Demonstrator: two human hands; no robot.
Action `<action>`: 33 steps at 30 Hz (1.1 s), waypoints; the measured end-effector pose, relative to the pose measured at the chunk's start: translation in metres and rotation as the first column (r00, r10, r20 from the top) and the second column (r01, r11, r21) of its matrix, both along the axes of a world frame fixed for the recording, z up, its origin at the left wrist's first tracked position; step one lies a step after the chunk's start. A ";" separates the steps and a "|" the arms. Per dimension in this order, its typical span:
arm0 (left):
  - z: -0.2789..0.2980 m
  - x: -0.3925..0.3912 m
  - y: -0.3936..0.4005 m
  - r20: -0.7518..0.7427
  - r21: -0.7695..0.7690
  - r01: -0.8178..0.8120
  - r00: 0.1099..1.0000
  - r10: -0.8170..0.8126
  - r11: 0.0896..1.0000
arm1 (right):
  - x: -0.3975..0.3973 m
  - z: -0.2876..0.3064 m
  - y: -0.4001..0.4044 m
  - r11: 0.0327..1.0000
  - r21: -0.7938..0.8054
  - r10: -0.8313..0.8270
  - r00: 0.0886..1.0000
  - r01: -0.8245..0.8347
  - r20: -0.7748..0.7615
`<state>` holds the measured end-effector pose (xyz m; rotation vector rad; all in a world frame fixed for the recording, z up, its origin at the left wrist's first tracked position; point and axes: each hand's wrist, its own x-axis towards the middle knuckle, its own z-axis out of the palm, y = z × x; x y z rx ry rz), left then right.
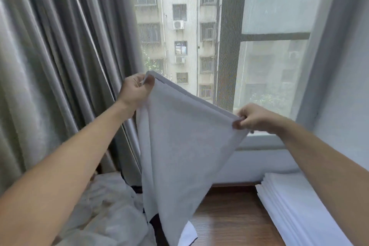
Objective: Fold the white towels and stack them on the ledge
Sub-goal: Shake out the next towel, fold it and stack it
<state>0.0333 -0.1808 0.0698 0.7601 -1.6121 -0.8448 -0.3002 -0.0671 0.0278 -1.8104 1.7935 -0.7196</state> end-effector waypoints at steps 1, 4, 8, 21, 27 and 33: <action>0.000 0.003 -0.003 0.042 0.006 -0.002 0.999 0.001 1.000 | -0.006 0.005 -0.003 0.997 -0.035 -0.064 0.998 0.064 -0.004; 0.003 0.013 -0.017 0.126 0.025 -0.083 0.989 0.079 0.996 | -0.019 0.013 -0.015 0.973 -0.116 -0.171 0.963 0.198 0.208; 0.016 0.023 -0.038 0.323 -0.037 -0.205 0.924 0.206 0.978 | -0.019 0.028 -0.036 0.933 -0.157 -0.192 0.819 0.322 0.541; 0.067 0.000 -0.016 -0.025 0.217 -0.155 0.986 0.165 0.964 | -0.048 0.095 -0.035 0.777 -0.441 -0.067 0.756 0.449 0.651; 0.032 0.017 0.039 0.042 0.198 -0.133 0.991 0.127 0.971 | -0.043 0.064 0.020 0.832 -0.360 -0.066 0.720 0.422 0.691; -0.027 0.052 0.098 0.039 0.264 -0.049 0.998 0.040 0.963 | -0.016 0.008 0.092 0.859 -0.291 -0.133 0.733 0.421 0.667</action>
